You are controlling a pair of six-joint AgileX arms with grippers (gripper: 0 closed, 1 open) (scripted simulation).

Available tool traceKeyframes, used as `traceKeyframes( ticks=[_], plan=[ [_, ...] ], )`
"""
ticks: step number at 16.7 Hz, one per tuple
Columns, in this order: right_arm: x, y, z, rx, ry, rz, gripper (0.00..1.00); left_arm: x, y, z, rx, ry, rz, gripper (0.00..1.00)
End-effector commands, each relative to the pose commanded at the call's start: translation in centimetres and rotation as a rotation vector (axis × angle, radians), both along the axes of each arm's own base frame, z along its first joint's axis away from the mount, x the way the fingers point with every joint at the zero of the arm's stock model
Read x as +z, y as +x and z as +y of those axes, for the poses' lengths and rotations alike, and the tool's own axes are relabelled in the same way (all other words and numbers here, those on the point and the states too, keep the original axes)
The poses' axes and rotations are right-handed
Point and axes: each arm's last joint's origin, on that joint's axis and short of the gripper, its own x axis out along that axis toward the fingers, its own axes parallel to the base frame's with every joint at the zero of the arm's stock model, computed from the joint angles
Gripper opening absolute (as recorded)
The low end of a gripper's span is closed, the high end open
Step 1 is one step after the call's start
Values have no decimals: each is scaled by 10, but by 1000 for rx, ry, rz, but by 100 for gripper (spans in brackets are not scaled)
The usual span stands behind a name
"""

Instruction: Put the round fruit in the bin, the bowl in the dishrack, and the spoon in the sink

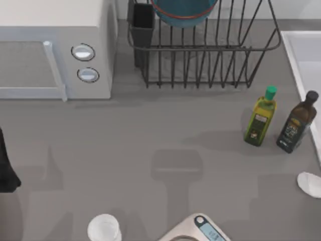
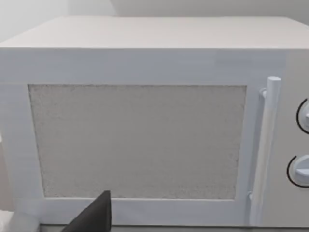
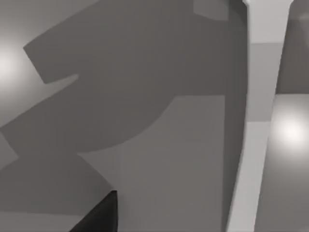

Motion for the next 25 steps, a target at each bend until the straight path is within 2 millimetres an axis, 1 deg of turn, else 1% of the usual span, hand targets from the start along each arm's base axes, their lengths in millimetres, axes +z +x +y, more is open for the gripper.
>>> traceKeyframes(
  ticks=[11,12,19,20,22,25],
  plan=[
    [0,0,0,0,0,0,2,0,0,0,0,0,0,100],
    [0,0,0,0,0,0,0,0,0,0,0,0,0,100],
    [0,0,0,0,0,0,0,0,0,0,0,0,0,100],
    [22,0,1,-36,8,-5,0,0,0,0,0,0,0,100],
    [25,1,1,-36,8,-7,0,0,0,0,0,0,0,100],
    [47,6,0,-32,8,-7,0,0,0,0,0,0,0,100]
  ],
)
